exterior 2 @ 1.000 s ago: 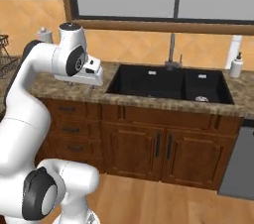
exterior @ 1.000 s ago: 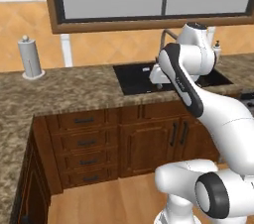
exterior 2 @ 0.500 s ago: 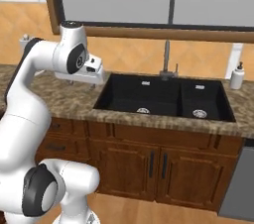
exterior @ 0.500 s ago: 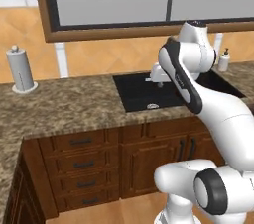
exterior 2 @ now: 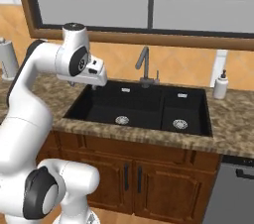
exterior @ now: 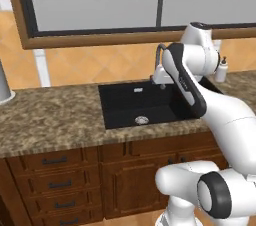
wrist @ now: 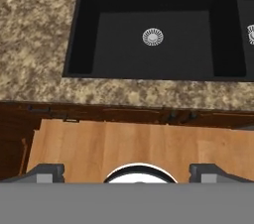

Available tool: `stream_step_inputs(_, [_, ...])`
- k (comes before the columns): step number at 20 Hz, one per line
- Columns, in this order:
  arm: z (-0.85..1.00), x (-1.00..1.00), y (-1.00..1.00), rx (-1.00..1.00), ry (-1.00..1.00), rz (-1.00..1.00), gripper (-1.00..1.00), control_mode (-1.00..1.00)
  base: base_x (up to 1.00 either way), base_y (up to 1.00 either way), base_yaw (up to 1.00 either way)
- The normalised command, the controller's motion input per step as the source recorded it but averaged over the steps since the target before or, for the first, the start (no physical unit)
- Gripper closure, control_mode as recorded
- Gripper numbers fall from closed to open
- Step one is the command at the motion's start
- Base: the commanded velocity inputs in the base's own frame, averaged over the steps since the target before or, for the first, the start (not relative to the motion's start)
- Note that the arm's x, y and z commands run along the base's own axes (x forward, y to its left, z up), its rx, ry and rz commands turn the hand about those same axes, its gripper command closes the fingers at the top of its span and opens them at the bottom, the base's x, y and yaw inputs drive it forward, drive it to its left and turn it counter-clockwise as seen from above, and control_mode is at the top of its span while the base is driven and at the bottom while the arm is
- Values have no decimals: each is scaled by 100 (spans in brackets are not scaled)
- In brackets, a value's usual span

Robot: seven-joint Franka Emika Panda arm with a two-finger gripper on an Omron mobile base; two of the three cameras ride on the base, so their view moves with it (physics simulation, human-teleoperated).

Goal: Navigate to the sink.

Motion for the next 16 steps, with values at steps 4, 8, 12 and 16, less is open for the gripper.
stream_step_inputs(4, [0,0,0,0,0,0,-100,100,69,-2,0])
stream_step_inputs(8, [0,0,0,0,0,0,-100,100,100,-2,0])
stream_step_inputs(12, [0,0,0,0,0,0,-100,100,88,-17,0])
stream_step_inputs(16, [0,0,0,0,0,0,-100,100,26,-75,-3])
